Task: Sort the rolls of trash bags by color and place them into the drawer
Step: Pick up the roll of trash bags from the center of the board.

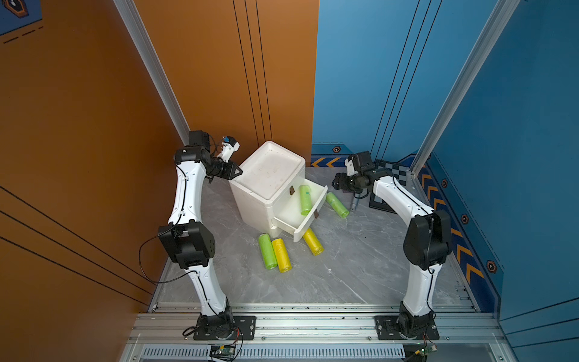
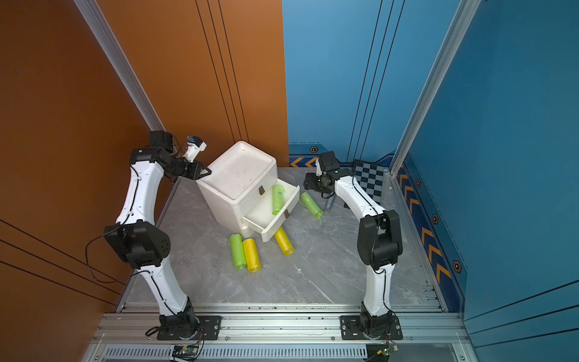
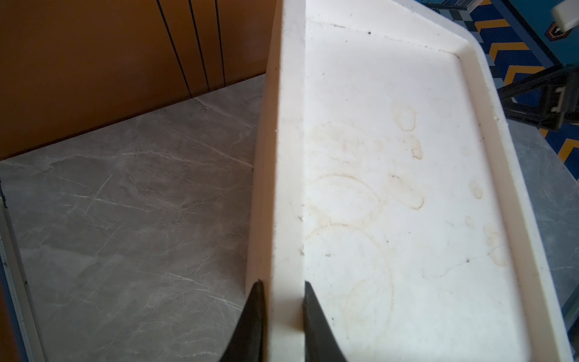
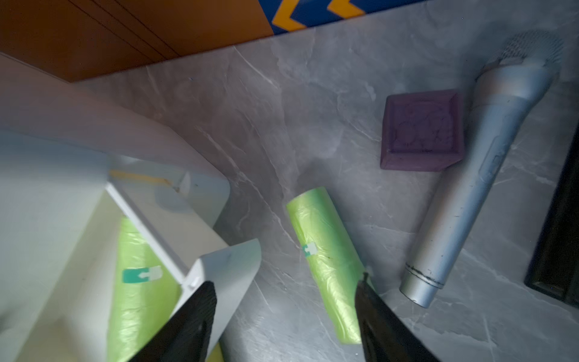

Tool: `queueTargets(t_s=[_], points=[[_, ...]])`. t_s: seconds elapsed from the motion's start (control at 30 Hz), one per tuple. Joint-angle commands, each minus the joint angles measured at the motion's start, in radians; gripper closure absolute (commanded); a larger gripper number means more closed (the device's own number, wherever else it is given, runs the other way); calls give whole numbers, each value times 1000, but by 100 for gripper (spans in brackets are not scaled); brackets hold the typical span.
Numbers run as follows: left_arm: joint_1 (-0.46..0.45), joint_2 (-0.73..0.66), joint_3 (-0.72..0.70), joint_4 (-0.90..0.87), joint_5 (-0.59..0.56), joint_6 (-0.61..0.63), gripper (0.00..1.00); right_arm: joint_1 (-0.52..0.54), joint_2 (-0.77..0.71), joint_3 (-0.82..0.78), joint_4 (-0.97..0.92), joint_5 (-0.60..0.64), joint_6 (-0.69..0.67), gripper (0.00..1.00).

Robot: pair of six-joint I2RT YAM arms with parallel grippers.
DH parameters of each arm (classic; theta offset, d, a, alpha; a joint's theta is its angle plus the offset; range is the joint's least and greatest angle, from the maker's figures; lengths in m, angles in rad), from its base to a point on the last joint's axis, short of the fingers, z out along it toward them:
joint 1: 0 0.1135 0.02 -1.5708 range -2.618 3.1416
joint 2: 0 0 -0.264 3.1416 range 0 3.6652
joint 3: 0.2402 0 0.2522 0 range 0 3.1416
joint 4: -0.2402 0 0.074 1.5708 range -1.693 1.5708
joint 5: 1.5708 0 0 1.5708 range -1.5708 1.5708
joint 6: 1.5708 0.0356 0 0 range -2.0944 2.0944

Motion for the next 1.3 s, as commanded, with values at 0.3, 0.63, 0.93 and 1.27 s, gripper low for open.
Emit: queueTargets(t_s=[0.3, 0.63, 0.93, 1.27], points=[[19, -19, 14, -27, 66, -93, 100, -30, 146, 73, -118, -2, -261, 27], [18, -3, 31, -27, 51, -95, 100, -8, 243, 126, -122, -13, -276, 28], [19, 5, 34, -28, 44, -96, 100, 9, 285, 112, -129, 12, -267, 40], [18, 11, 32, -27, 47, -96, 100, -3, 233, 45, -126, 24, -190, 69]])
